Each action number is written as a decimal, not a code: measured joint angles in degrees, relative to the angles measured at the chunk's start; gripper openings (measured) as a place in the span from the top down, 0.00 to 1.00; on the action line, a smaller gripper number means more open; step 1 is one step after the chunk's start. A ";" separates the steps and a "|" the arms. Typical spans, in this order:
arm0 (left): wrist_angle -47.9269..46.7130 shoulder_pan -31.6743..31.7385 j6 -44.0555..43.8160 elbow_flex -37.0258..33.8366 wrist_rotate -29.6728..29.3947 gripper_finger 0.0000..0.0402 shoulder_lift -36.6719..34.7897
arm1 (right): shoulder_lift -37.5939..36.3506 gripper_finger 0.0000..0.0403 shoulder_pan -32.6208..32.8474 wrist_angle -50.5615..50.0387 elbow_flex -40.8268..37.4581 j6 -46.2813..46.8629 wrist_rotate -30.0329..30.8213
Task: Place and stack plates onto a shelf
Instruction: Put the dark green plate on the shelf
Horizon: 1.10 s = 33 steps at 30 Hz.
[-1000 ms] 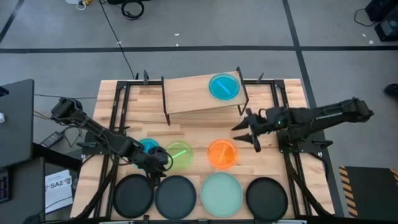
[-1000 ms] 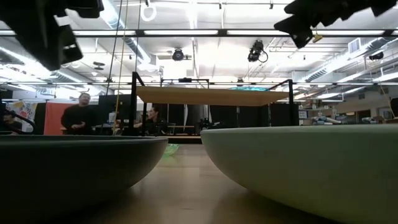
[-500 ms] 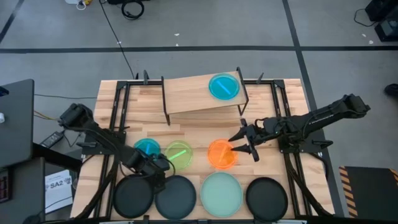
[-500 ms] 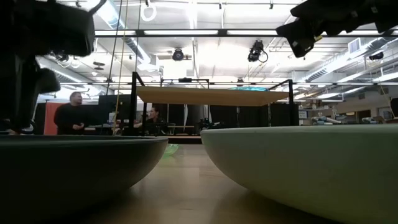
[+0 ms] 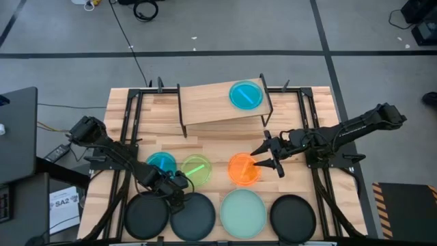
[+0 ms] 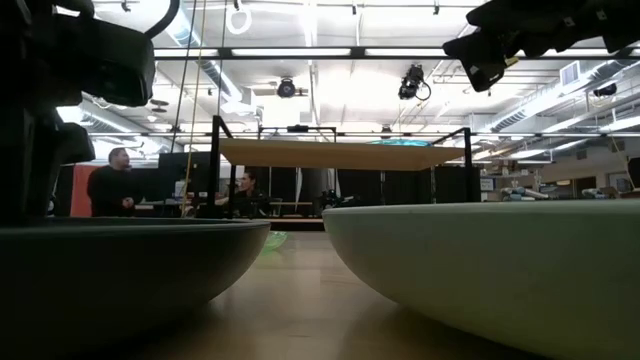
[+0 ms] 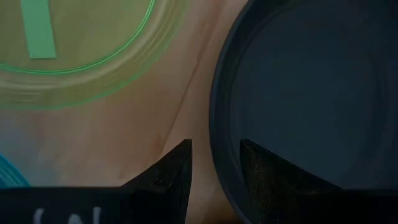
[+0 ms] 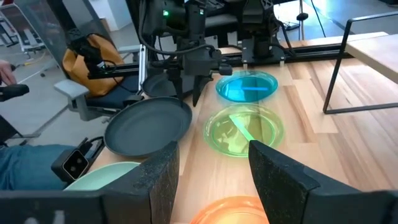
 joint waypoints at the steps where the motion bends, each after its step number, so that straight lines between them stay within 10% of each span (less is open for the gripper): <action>1: 0.05 0.00 0.00 0.00 -0.02 0.65 0.18 | 0.00 0.51 0.00 -0.03 0.00 -0.02 0.00; 33: 5.66 0.35 -1.62 0.07 0.88 0.96 4.22 | 0.00 0.51 -0.02 1.51 0.09 -0.48 0.00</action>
